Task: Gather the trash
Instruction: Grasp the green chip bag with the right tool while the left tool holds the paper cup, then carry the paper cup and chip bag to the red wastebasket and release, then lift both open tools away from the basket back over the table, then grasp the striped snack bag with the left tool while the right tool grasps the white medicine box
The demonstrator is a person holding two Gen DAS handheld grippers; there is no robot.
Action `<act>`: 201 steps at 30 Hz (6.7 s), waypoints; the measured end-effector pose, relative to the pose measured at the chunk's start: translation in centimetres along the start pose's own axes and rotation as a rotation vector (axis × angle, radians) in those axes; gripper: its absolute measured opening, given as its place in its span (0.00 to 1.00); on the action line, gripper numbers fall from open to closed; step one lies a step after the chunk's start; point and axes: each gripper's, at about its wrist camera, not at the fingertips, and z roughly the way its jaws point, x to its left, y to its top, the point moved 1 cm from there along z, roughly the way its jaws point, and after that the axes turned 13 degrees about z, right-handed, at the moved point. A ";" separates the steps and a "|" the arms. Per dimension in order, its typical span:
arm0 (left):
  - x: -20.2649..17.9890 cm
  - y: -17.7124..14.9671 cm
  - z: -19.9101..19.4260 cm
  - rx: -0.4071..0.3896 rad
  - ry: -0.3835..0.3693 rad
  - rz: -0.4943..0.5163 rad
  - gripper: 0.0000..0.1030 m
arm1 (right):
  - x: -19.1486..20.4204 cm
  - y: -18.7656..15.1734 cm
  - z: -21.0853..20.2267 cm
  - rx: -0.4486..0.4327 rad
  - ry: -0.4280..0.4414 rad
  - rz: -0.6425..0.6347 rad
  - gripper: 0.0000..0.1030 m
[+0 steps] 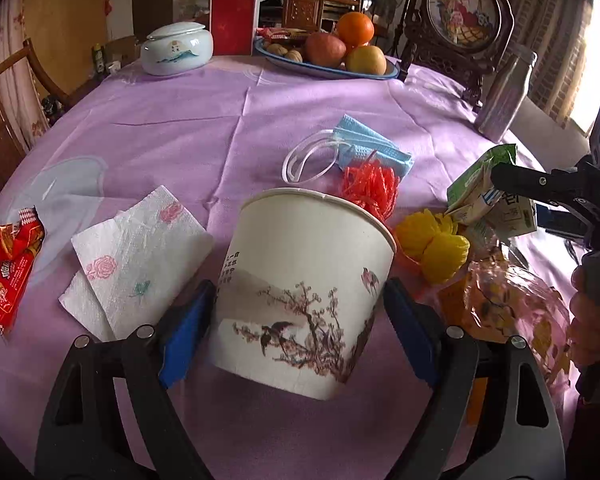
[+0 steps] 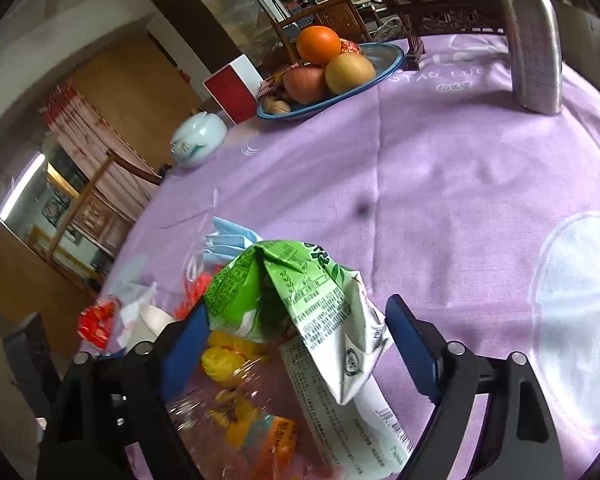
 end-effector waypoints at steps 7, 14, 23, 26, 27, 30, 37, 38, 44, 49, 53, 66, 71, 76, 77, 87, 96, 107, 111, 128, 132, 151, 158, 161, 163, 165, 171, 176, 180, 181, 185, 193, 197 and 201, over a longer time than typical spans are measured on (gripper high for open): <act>0.3 0.0 -0.1 -0.006 0.003 -0.019 0.81 | -1.6 0.9 -0.3 -0.021 0.004 0.072 0.85; 0.3 -0.1 0.0 -0.007 -0.010 -0.017 0.81 | -0.1 0.5 1.4 -0.017 -0.057 -0.031 0.94; 0.3 -0.1 -0.1 -0.013 -0.022 -0.021 0.81 | 0.9 0.9 1.7 -0.036 -0.072 -0.112 0.78; 0.3 -0.1 -0.2 -0.020 -0.027 -0.022 0.81 | 1.0 1.0 1.0 -0.050 -0.056 -0.105 0.75; 0.3 -0.1 -0.3 -0.025 -0.030 -0.022 0.81 | 1.1 1.0 0.6 -0.061 -0.045 -0.102 0.75; 0.4 -0.1 -0.8 -0.054 -0.046 -0.026 0.81 | 1.0 1.3 -0.9 -0.089 0.016 -0.076 0.75; 0.7 -0.2 -1.8 -0.119 -0.113 -0.048 0.79 | 0.4 1.5 -2.4 -0.091 0.107 -0.023 0.75; 0.7 -0.2 -1.8 -0.117 -0.121 -0.050 0.78 | 0.6 1.4 -2.4 -0.092 0.103 -0.027 0.75; -0.8 -0.1 -1.1 -0.065 -0.091 0.030 0.89 | 1.0 1.2 -2.3 -0.088 0.102 -0.042 0.75; -1.6 0.1 1.3 0.073 -0.035 0.071 0.93 | 0.9 1.2 -2.3 -0.081 0.102 -0.030 0.75; -3.0 0.3 1.8 0.109 0.035 0.143 0.76 | 0.9 1.2 -2.3 -0.082 0.102 -0.031 0.75; 0.8 -4.3 -7.0 -0.190 -0.125 -0.132 0.75 | 0.1 -2.7 -6.6 -0.123 0.181 -0.054 0.75; -0.2 -6.3 -10.9 -0.207 -0.096 -0.098 0.75 | 1.0 -6.0 -10.5 -0.133 0.231 -0.081 0.75; -0.9 -9.3 -15.6 -0.257 -0.063 -0.087 0.76 | 3.3 -9.6 -14.8 -0.141 0.312 -0.123 0.75; -0.9 -9.8 -16.4 -0.265 -0.061 -0.090 0.76 | 3.8 -10.4 -15.5 -0.137 0.334 -0.130 0.75; 3.0 -19.6 -25.2 -0.299 0.081 -0.186 0.76 | 9.9 -18.8 -17.7 0.002 0.528 -0.205 0.75; 11.1 -31.7 -26.7 -0.180 0.251 -0.399 0.77 | 16.3 -25.3 -15.1 0.153 0.600 -0.301 0.76; 16.4 -42.0 -24.2 0.004 0.458 -0.559 0.91 | 22.9 -32.1 -8.1 0.328 0.547 -0.375 0.76; 17.7 -43.8 -25.4 -0.010 0.510 -0.601 0.93 | 25.4 -35.3 -5.5 0.405 0.528 -0.414 0.76; 20.8 -50.7 -30.7 -0.071 0.619 -0.749 0.93 | 34.9 -49.5 4.3 0.646 0.450 -0.564 0.88; 20.9 -51.2 -30.7 -0.083 0.600 -0.761 0.93 | 34.4 -49.2 3.6 0.615 0.437 -0.576 0.89; 16.5 -44.1 -32.6 -0.149 0.587 -0.607 0.93 | 28.8 -41.6 -6.5 0.315 0.453 -0.541 0.93; 11.9 -38.9 -33.6 -0.191 0.603 -0.456 0.93 | 24.8 -37.4 -11.9 0.176 0.480 -0.476 0.94; 9.5 -36.8 -33.2 -0.197 0.591 -0.381 0.93 | 22.1 -35.2 -14.4 0.113 0.494 -0.427 0.94; 7.8 -35.5 -32.6 -0.196 0.568 -0.335 0.93 | 20.1 -33.7 -15.9 0.067 0.491 -0.396 0.94; 6.4 -34.4 -31.7 -0.189 0.533 -0.303 0.93 | 17.9 -32.3 -17.3 0.020 0.480 -0.368 0.94; 1.4 -30.4 -26.5 -0.116 0.384 -0.174 0.93 | 9.3 -27.1 -20.5 -0.098 0.416 -0.237 0.94; -3.8 -25.0 -21.9 -0.090 0.286 -0.026 0.93 | 3.9 -22.9 -21.4 -0.175 0.316 -0.159 0.94; -8.0 -19.6 -17.9 -0.081 0.207 0.099 0.93 | 0.1 -19.3 -20.3 -0.215 0.184 -0.113 0.95; -9.1 -18.1 -16.8 -0.081 0.187 0.128 0.93 | -0.8 -18.1 -19.8 -0.227 0.141 -0.103 0.94; -13.2 -13.0 -12.9 -0.079 0.111 0.212 0.94 | -3.5 -13.9 -17.4 -0.244 0.015 -0.074 0.95; -17.4 -4.5 -5.6 -0.046 0.088 0.281 0.94 | -6.2 -7.8 -12.3 -0.247 -0.113 -0.088 0.95; -17.7 -2.1 -3.3 -0.031 0.094 0.282 0.94 | -6.8 -7.3 -11.7 -0.260 -0.077 -0.063 0.95; -16.9 -0.9 -2.1 -0.021 0.136 0.288 0.94 | -7.7 -7.0 -11.8 -0.260 -0.001 -0.022 0.95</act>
